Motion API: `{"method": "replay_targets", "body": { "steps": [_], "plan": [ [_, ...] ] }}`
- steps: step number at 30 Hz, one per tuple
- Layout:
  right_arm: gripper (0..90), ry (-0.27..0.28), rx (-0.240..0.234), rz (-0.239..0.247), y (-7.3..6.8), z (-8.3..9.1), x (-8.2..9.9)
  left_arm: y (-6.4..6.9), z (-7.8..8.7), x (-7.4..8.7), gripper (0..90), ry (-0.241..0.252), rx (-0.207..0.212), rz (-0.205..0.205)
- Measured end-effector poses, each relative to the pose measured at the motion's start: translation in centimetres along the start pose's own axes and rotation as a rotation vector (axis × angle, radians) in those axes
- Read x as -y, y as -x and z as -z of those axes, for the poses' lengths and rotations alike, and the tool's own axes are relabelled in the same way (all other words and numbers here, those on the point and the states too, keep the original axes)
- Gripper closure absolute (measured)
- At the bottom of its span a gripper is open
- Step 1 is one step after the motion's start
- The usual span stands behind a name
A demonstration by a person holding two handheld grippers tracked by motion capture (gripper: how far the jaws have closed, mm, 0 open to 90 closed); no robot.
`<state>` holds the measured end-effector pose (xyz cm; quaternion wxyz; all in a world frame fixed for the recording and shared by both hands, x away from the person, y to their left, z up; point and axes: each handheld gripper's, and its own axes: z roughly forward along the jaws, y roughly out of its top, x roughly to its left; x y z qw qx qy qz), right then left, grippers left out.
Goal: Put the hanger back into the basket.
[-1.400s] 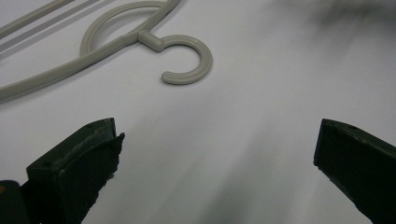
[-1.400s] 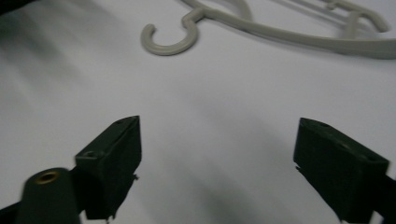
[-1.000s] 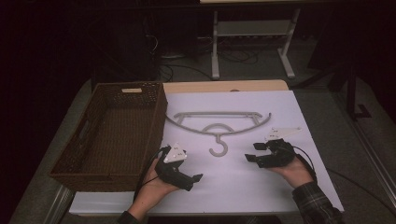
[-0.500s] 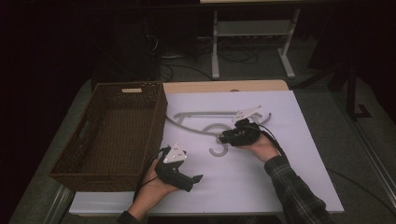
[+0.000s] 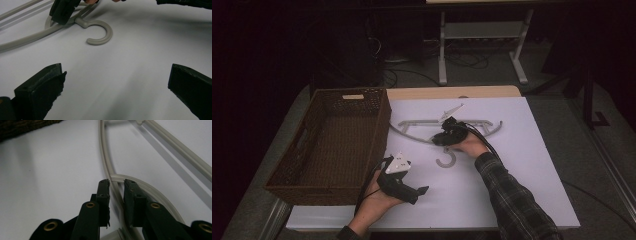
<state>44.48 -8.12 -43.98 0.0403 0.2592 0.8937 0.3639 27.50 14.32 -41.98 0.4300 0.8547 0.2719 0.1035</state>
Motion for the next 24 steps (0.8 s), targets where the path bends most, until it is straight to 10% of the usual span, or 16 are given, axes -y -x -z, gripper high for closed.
{"method": "replay_targets", "body": {
  "steps": [24],
  "plan": [
    [81.1, -0.069, -0.093, 0.105, -0.3, 0.2, 1.1, 0.1, -0.1, 0.1, 0.0, -0.008, -0.004, 0.003]
  ]
}}
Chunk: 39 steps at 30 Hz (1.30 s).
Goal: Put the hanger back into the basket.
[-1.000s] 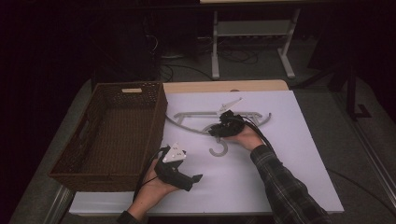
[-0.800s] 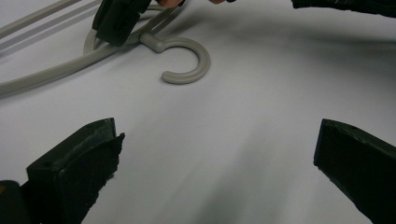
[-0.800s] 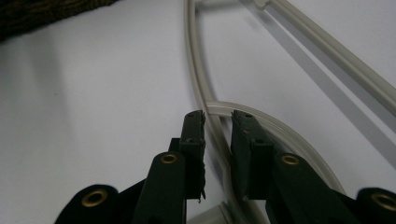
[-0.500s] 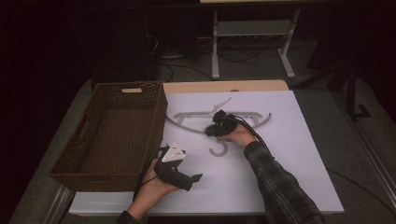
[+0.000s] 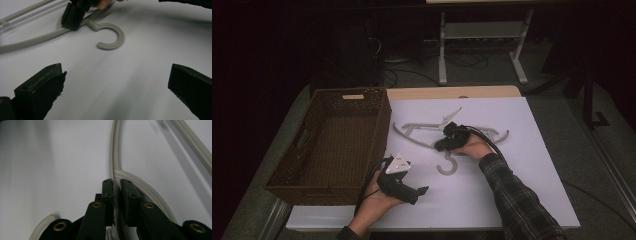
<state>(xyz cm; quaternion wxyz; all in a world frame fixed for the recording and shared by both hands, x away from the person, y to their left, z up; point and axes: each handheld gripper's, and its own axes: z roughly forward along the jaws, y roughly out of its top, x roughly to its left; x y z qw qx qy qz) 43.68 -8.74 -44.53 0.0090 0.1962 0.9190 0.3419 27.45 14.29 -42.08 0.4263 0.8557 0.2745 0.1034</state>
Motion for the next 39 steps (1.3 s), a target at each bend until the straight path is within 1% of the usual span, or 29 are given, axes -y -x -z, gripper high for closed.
{"method": "replay_targets", "body": {
  "steps": [1, 2, 3, 4, 5, 6, 11, 14, 15, 16, 18, 20, 22, 23, 25, 26, 27, 29, 30, 31, 32, 33, 35, 37, 38, 39],
  "plan": [
    [81.1, 0.0, 0.0, 0.0, 0.0, 0.0, 0.0, 0.0, 0.0, 0.0, 0.0, 0.0, 0.0, 0.0],
    [81.5, -0.001, -0.008, 0.011, -0.4, 0.3, 0.5, 0.0, 0.0, 0.0, 0.0, -0.001, 0.0, 0.001],
    [81.5, -0.001, -0.008, 0.011, -0.4, 0.3, 0.5, 0.0, 0.0, 0.0, 0.0, -0.001, 0.0, 0.001],
    [81.5, -0.004, -0.017, 0.014, -0.7, 0.8, 1.1, 0.0, 0.0, 0.0, 0.0, -0.003, -0.001, 0.0],
    [81.5, -0.004, -0.017, 0.014, -0.7, 0.8, 1.1, 0.0, 0.0, 0.0, 0.0, -0.004, -0.001, 0.001],
    [81.5, -0.006, -0.025, 0.021, -1.0, 1.1, 1.5, 0.0, -0.1, 0.0, 0.0, -0.005, 0.0, 0.002],
    [81.6, -0.022, -0.05, 0.05, -2.0, 2.0, 2.7, 0.1, -0.3, 0.0, 0.0, -0.011, 0.001, -0.001],
    [81.6, -0.032, -0.071, 0.061, -2.4, 2.4, 3.2, 0.2, -0.3, 0.0, 0.0, -0.012, 0.002, -0.003],
    [81.6, -0.032, -0.071, 0.061, -2.4, 2.4, 3.2, 0.2, -0.3, 0.0, 0.0, -0.012, 0.002, -0.003],
    [81.6, -0.035, -0.091, 0.064, -2.8, 2.7, 3.5, 0.2, -0.3, 0.0, 0.0, -0.012, 0.002, -0.003],
    [81.6, -0.033, -0.105, 0.072, -3.2, 2.8, 3.8, 0.2, -0.3, 0.0, 0.0, -0.013, 0.001, -0.003],
    [81.6, -0.033, -0.108, 0.075, -3.3, 2.9, 3.9, 0.1, -0.3, 0.0, 0.0, -0.014, 0.001, -0.004],
    [78.6, -0.022, -0.088, 0.082, -3.9, 3.1, 4.1, 0.1, -0.3, 0.0, 0.0, -0.015, 0.001, -0.004],
    [72.5, -0.013, -0.084, 0.079, -4.0, 3.2, 4.2, 0.1, -0.3, 0.0, 0.0, -0.015, 0.001, -0.004],
    [68.6, 0.02, -0.065, 0.059, -4.2, 4.0, 4.2, 0.1, -0.4, 0.0, 0.0, -0.016, 0.002, -0.005],
    [66.5, 0.039, -0.046, 0.051, -4.3, 4.5, 4.2, 0.1, -0.4, 0.0, 0.0, -0.017, 0.002, -0.006],
    [67.5, 0.064, -0.013, 0.033, -4.5, 5.4, 4.3, 0.1, -0.4, 0.0, 0.0, -0.017, 0.002, -0.006],
    [71.1, 0.097, 0.023, -0.005, -4.7, 6.6, 4.8, 0.1, -0.3, 0.0, 0.0, -0.018, 0.0, -0.007],
    [73.6, 0.1, 0.058, -0.029, -4.8, 7.5, 5.2, 0.1, -0.3, 0.0, 0.0, -0.017, -0.001, -0.006],
    [75.9, 0.107, 0.081, -0.038, -4.8, 8.0, 5.5, 0.1, -0.3, 0.0, 0.0, -0.017, -0.001, -0.006],
    [79.3, 0.122, 0.116, -0.06, -4.9, 8.9, 6.2, 0.1, -0.3, 0.0, 0.0, -0.018, -0.002, -0.009],
    [82.4, 0.126, 0.134, -0.078, -4.9, 9.4, 6.7, 0.1, -0.3, 0.0, 0.0, -0.018, -0.002, -0.006],
    [87.6, 0.131, 0.192, -0.124, -4.8, 10.8, 8.2, 0.1, -0.3, 0.0, 0.0, -0.022, -0.003, -0.008],
    [89.3, 0.134, 0.228, -0.165, -4.7, 11.7, 9.5, 0.1, -0.3, 0.1, 0.0, -0.023, -0.003, -0.008],
    [89.4, 0.134, 0.249, -0.196, -4.7, 12.3, 10.4, 0.1, -0.3, 0.1, 0.0, -0.022, -0.003, -0.007],
    [89.4, 0.134, 0.249, -0.196, -4.7, 12.3, 10.4, 0.1, -0.3, 0.1, 0.0, -0.022, -0.003, -0.007]
  ]
}}
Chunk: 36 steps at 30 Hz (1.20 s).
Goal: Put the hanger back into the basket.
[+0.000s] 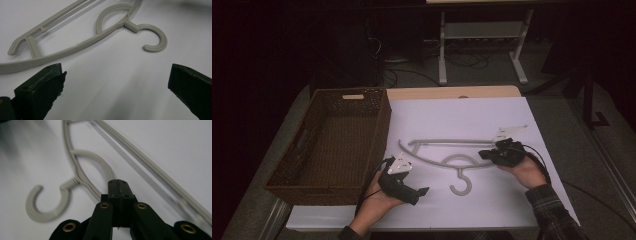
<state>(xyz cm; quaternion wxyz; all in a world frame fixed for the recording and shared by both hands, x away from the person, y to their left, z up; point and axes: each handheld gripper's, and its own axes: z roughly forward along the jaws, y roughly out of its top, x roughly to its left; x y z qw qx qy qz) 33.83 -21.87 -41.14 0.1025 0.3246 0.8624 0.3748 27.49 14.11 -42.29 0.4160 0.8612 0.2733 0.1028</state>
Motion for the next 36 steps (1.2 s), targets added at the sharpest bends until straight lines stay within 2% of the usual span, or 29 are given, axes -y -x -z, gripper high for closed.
{"method": "replay_targets", "body": {
  "steps": [1, 3, 6, 8, 9, 13, 15, 23, 28, 29, 30, 32, 36],
  "plan": [
    [89.5, -0.009, 0.034, -0.034, 0.6, 0.9, 1.2, 0.0, 0.0, 0.0, 0.0, 0.0, -0.001, 0.002],
    [89.5, -0.019, 0.051, -0.045, 0.9, 1.2, 1.8, 0.0, 0.0, 0.0, 0.0, 0.0, -0.002, 0.002],
    [89.6, -0.057, 0.097, -0.1, 1.8, 2.1, 4.0, -0.1, 0.0, 0.0, 0.0, -0.004, 0.0, 0.002],
    [89.6, -0.061, 0.103, -0.107, 2.0, 2.1, 4.4, -0.1, -0.1, 0.0, 0.0, -0.003, 0.001, 0.003],
    [89.6, -0.083, 0.111, -0.122, 2.3, 1.9, 4.8, -0.1, -0.1, 0.0, 0.0, -0.005, 0.001, 0.002],
    [89.6, -0.09, 0.128, -0.127, 2.7, 1.6, 4.8, 0.0, -0.1, 0.1, 0.0, -0.005, 0.002, 0.003],
    [89.7, -0.095, 0.151, -0.14, 3.2, 1.0, 4.7, 0.0, -0.1, 0.1, 0.0, -0.003, 0.003, 0.006],
    [89.7, -0.032, 0.194, -0.189, 5.2, -0.3, 3.9, 0.0, -0.2, 0.0, 0.0, -0.009, 0.005, 0.005],
    [89.7, -0.033, 0.229, -0.198, 6.6, -1.4, 2.9, 0.1, -0.4, -0.1, 0.0, -0.016, 0.005, -0.002],
    [89.7, -0.026, 0.24, -0.198, 7.1, -2.0, 2.3, 0.1, -0.4, -0.1, 3.9, -0.014, 0.023, -0.007],
    [89.7, -0.026, 0.24, -0.198, 7.1, -2.0, 2.3, 0.1, -0.4, -0.1, 6.7, -0.014, 0.023, -0.007],
    [89.7, -0.018, 0.258, -0.207, 7.9, -2.8, 1.7, 0.1, -0.5, -0.2, 7.8, -0.018, 0.029, -0.012],
    [89.6, -0.016, 0.261, -0.215, 8.0, -2.9, 1.7, -0.1, -0.6, -0.5, 9.4, -0.02, 0.025, -0.024]
  ]
}}
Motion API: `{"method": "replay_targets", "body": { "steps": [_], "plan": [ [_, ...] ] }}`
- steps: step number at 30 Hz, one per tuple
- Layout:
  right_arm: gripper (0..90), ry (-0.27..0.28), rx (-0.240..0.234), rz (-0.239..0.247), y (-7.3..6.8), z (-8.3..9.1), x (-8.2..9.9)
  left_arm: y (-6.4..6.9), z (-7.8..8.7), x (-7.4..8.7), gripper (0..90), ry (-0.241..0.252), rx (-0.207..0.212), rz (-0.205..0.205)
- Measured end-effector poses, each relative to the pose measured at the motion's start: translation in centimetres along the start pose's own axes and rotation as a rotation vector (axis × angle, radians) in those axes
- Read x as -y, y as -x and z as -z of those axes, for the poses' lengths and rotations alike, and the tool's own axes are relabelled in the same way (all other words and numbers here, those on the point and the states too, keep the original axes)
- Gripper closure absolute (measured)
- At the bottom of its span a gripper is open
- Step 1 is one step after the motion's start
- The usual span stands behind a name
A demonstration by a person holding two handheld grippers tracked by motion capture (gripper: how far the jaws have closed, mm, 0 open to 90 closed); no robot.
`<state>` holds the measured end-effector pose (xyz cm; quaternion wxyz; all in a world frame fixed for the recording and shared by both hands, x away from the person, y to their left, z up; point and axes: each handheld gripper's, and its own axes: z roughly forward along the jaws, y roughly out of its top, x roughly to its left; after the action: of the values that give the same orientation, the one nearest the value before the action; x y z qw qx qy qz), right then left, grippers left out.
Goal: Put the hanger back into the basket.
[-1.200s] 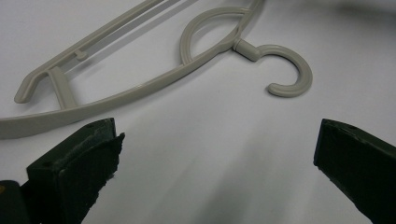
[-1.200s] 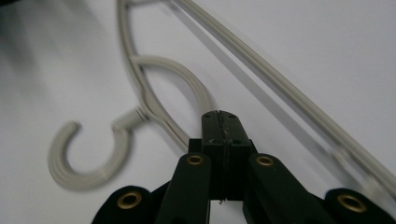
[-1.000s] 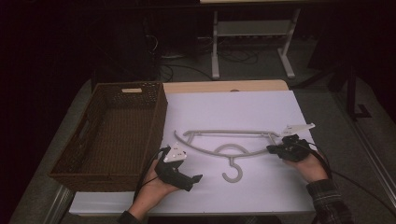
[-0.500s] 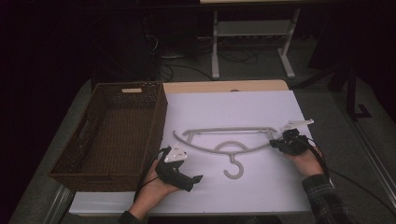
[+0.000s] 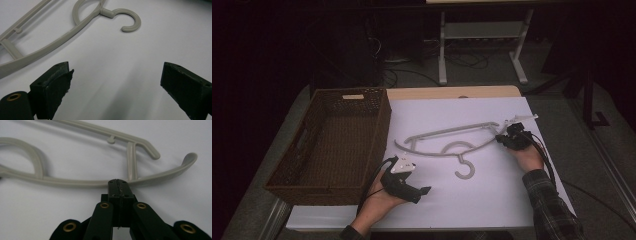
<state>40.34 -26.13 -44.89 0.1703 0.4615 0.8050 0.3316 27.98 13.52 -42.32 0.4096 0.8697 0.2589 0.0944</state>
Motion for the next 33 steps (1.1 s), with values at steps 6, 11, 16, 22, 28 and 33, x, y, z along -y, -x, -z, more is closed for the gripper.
{"method": "replay_targets", "body": {
  "steps": [6, 11, 16, 22, 28, 33],
  "plan": [
    [73.5, 0.003, -0.032, 0.009, -0.9, 1.6, 0.7, -0.7, -0.5, -0.6, 14.7, -0.008, -0.023, -0.002],
    [42.9, 0.078, -0.091, -0.014, -2.3, 4.6, 1.9, -2.0, -1.4, -1.5, 26.7, -0.028, -0.059, -0.023],
    [32.7, 0.114, -0.124, 0.0, -3.8, 6.2, 2.5, -2.4, -2.4, -2.4, 34.6, -0.04, -0.067, -0.042],
    [31.8, 0.121, -0.122, 0.026, -4.9, 7.4, 3.2, -3.1, -4.3, -3.7, 43.6, -0.072, -0.111, -0.101],
    [32.2, 0.109, -0.155, 0.048, -5.7, 7.5, 3.8, -4.5, -6.0, -4.6, 57.6, -0.102, -0.113, -0.119],
    [32.3, 0.106, -0.165, 0.045, -5.5, 7.3, 3.9, -5.8, -7.4, -4.8, 62.3, -0.148, -0.119, -0.141]
  ]
}}
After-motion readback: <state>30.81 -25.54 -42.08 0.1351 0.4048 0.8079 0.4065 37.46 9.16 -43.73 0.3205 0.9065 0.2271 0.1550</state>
